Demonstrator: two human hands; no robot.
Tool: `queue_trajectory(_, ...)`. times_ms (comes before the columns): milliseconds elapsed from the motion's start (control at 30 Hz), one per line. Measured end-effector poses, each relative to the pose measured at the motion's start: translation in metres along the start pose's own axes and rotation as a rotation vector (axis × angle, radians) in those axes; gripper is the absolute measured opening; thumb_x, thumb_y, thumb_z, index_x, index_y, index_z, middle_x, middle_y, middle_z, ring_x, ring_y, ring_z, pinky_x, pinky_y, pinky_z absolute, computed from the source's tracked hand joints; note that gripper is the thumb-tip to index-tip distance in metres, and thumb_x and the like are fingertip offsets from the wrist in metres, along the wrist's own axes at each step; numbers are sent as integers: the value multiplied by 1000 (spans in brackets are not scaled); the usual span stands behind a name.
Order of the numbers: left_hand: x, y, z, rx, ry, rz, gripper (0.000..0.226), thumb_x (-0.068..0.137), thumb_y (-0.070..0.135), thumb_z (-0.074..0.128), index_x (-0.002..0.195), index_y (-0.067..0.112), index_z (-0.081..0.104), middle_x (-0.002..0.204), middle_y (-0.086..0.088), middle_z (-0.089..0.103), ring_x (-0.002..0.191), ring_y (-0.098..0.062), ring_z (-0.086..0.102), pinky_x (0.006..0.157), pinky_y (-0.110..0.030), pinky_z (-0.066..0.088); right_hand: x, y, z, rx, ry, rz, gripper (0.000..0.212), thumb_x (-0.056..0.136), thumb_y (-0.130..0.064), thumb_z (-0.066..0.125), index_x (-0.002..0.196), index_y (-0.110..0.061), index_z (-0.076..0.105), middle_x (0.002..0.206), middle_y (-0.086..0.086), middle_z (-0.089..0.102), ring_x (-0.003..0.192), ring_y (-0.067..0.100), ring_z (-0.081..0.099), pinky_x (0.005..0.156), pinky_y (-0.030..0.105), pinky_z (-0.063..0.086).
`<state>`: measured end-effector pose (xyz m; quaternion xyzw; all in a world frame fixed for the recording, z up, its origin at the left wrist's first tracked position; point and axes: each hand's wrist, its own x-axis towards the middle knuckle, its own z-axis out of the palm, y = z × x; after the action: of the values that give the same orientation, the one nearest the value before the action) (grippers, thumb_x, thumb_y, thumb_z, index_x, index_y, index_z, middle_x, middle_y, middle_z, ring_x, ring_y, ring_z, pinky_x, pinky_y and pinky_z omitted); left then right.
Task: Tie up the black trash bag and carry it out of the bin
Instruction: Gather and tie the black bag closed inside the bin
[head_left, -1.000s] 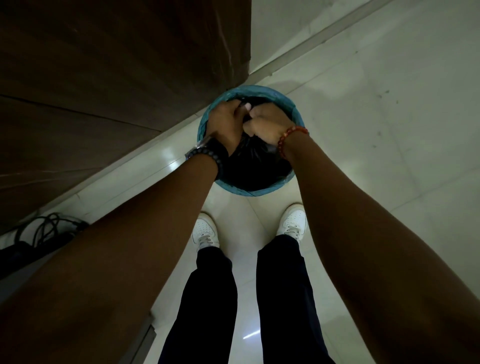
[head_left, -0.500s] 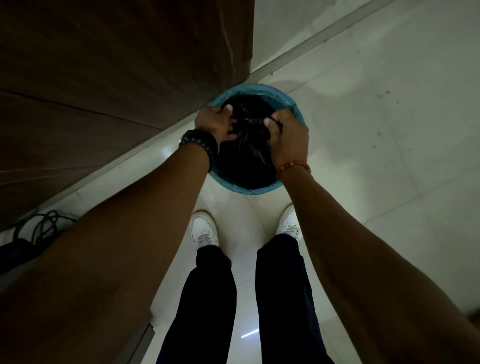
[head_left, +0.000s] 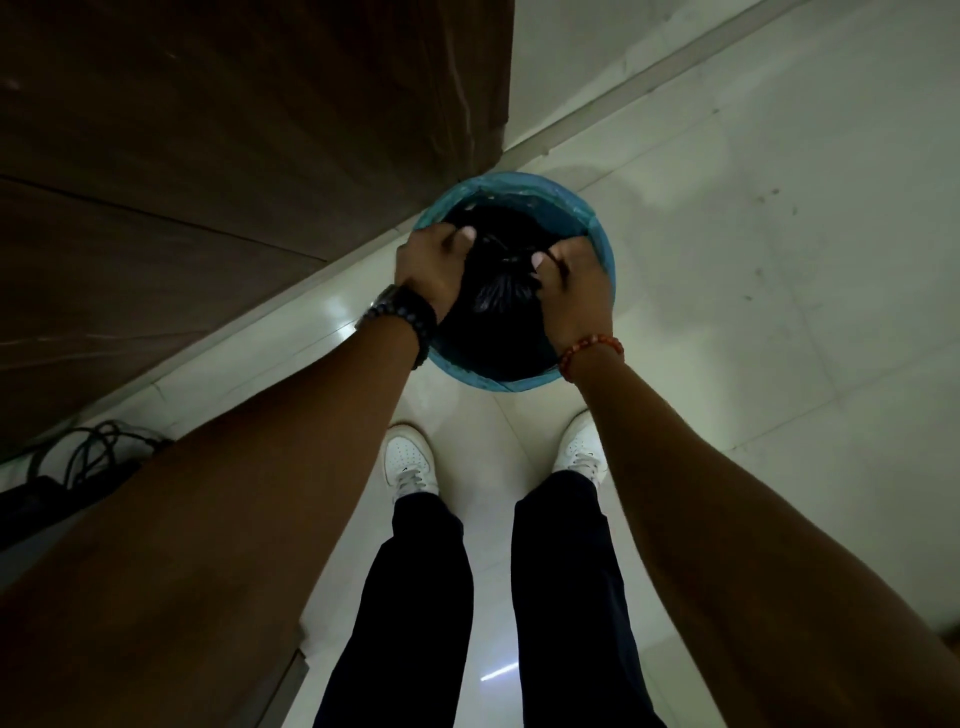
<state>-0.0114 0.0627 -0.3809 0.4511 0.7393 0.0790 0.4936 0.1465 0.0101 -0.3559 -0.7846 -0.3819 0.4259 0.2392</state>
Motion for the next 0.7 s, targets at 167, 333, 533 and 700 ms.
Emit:
queue_trajectory(167, -23, 21, 17, 152, -265, 262, 46, 89, 26, 63, 133, 15, 57, 125, -11, 59, 111, -29, 60, 100, -38, 50, 4, -14, 1, -42, -155, -155, 17, 94, -27, 53, 98, -11, 54, 86, 8, 68, 80, 22, 65, 78, 38, 52)
queue_trajectory(333, -10, 31, 16, 630, -292, 305, 59, 83, 42, 60, 138, 23, 52, 144, -15, 44, 129, -42, 43, 108, -52, 42, 3, -12, -16, -6, -89, -203, 9, 96, -22, 55, 96, -13, 55, 75, -13, 55, 69, -3, 52, 67, 11, 41)
queue_trajectory(533, -13, 21, 18, 717, -102, 436, 31, 93, 29, 54, 117, 13, 64, 121, -17, 63, 111, -42, 56, 90, -48, 50, -1, -14, -11, 57, -119, -214, 29, 84, -15, 59, 111, -7, 53, 94, -2, 62, 85, 6, 57, 82, 26, 49)
queue_trajectory(700, -32, 34, 9, 442, -78, 477, 29, 87, 18, 51, 116, 12, 47, 99, -15, 68, 85, -32, 63, 74, -43, 48, 6, -24, 2, -538, -361, -201, 57, 75, -29, 59, 128, -13, 47, 124, 12, 57, 114, 31, 54, 99, 49, 48)
